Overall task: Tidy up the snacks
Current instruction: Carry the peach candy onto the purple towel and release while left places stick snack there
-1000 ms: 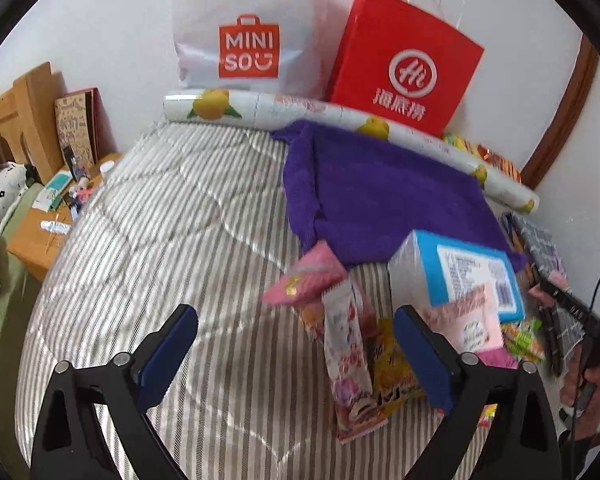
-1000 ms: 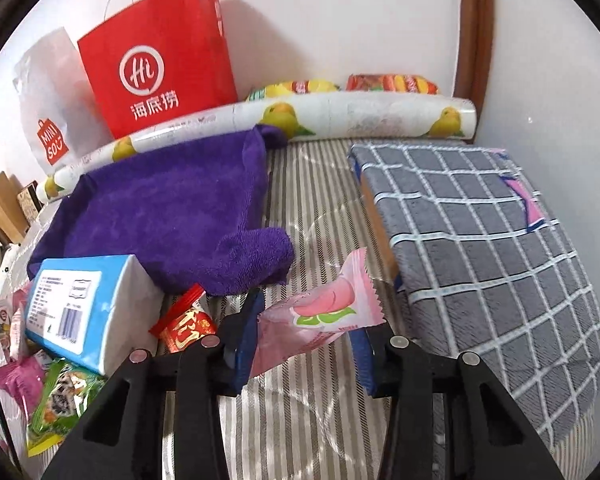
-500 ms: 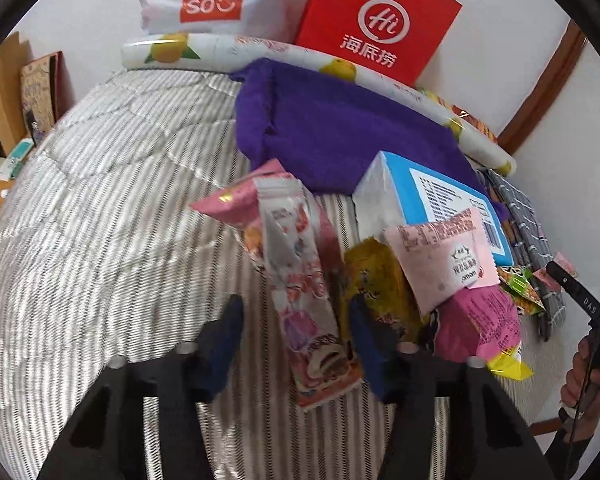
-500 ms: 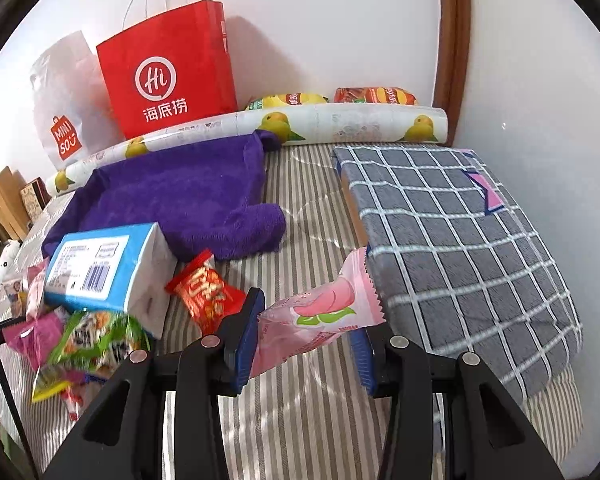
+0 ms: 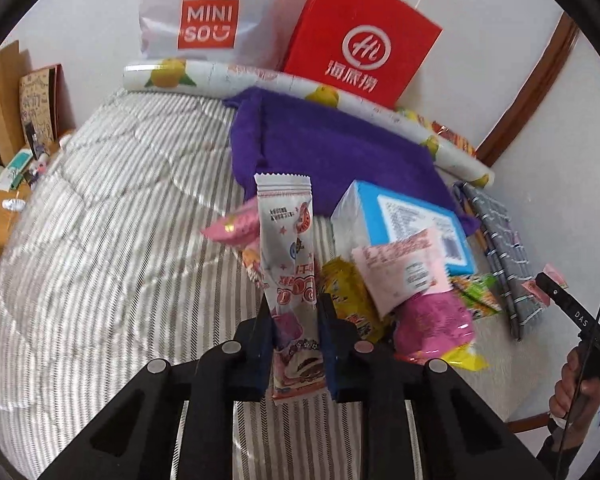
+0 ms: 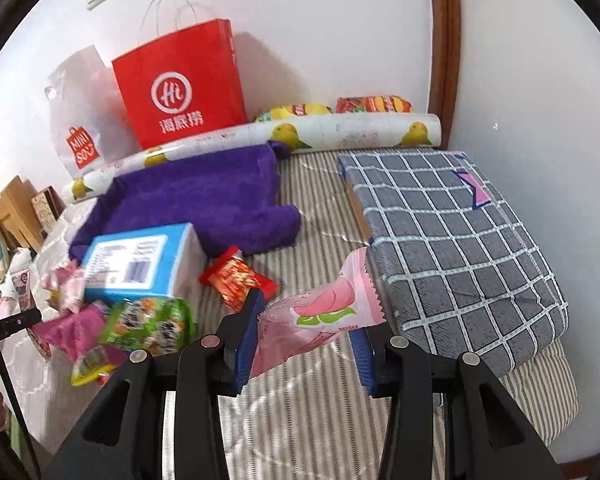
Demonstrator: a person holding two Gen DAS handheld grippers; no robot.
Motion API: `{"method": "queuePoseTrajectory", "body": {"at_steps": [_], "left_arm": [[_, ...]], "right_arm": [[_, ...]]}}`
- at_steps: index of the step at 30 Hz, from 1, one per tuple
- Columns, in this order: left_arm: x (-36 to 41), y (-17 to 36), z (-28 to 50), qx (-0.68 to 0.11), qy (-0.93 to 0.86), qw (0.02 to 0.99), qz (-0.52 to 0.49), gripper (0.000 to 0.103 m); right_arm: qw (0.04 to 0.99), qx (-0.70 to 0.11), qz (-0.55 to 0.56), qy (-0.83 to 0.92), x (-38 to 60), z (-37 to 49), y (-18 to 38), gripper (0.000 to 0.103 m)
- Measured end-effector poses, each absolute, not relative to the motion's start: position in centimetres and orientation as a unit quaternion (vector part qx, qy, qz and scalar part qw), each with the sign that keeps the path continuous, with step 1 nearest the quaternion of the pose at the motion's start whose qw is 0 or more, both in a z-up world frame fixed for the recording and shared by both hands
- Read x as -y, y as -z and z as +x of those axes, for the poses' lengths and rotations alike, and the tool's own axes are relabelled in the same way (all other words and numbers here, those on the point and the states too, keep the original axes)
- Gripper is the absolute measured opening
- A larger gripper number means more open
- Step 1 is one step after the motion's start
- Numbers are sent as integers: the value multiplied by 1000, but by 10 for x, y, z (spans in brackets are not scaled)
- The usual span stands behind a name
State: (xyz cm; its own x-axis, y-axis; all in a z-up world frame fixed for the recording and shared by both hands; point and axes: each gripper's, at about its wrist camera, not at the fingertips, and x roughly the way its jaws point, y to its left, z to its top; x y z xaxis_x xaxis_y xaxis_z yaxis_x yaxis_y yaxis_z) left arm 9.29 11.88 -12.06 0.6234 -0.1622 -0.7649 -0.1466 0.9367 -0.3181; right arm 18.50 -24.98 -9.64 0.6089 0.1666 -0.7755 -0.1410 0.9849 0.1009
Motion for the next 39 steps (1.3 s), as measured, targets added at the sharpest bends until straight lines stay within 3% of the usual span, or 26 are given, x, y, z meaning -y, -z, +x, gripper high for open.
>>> {"method": "queuePoseTrajectory", "body": {"at_steps": [21,39], "left_arm": [[-129,-13,158,-342,0,929,-139,20],[-140,-5,262,-355,-1,924,-144,20]], "right_arm": [[919,-366,19,-144,195,242,-13,42],[906,-385,34,-173,167,354,15,42]]}}
